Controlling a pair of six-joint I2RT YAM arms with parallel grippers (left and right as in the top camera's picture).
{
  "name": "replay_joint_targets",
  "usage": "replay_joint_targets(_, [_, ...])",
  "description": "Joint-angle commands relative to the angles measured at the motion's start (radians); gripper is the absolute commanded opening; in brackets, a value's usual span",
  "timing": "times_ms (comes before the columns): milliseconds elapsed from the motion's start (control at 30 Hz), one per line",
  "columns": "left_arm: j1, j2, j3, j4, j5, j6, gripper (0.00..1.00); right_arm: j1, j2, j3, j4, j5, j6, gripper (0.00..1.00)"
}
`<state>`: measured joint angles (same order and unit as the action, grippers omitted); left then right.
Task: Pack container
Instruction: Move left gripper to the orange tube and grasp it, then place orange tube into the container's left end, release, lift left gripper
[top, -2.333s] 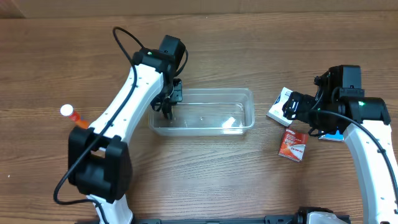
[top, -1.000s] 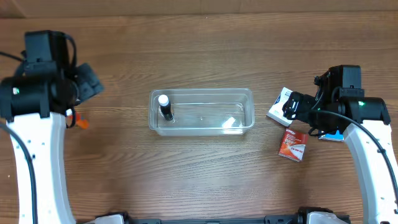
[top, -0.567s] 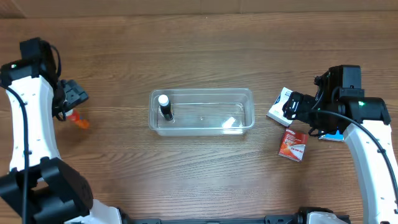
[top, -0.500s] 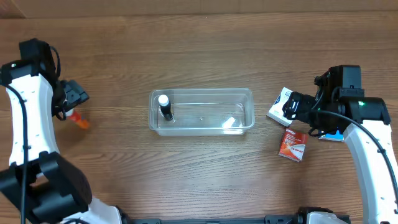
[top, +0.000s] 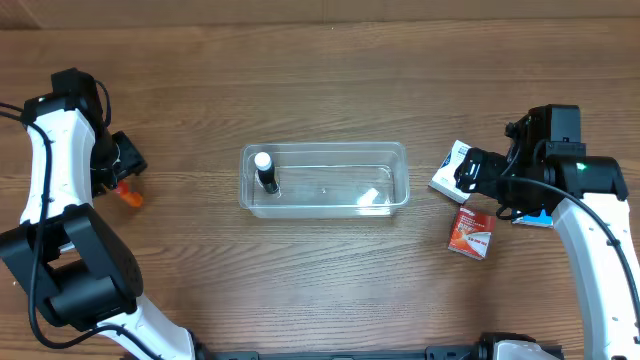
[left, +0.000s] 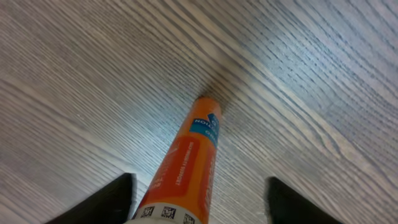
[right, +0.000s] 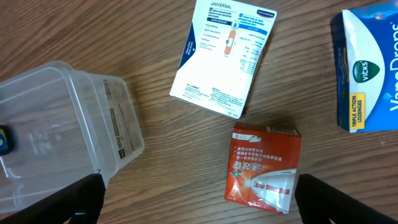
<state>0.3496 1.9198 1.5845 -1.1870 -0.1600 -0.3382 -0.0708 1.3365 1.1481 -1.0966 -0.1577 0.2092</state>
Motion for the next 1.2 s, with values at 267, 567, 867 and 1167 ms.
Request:
replay_joint_targets(267, [0.005, 0.000, -0.002, -0.016, 0.004, 0.014, 0.28, -0.003, -0.005, 0.031, 0.002, -0.001, 0.004, 1.00])
replay_joint_targets(567, [0.002, -0.016, 0.008, -0.048, 0.101, 0.028, 0.11, -0.003, -0.005, 0.031, 0.003, 0.000, 0.004, 1.00])
replay_joint_targets(867, [-0.212, -0.369, 0.022, -0.084, 0.191, 0.032, 0.04, -0.003, -0.005, 0.031, 0.006, 0.000, 0.004, 1.00])
replay_joint_targets(1167, [-0.637, -0.473, 0.005, -0.101, 0.172, -0.016, 0.04, -0.003, -0.005, 0.031, 0.005, 0.000, 0.004, 1.00])
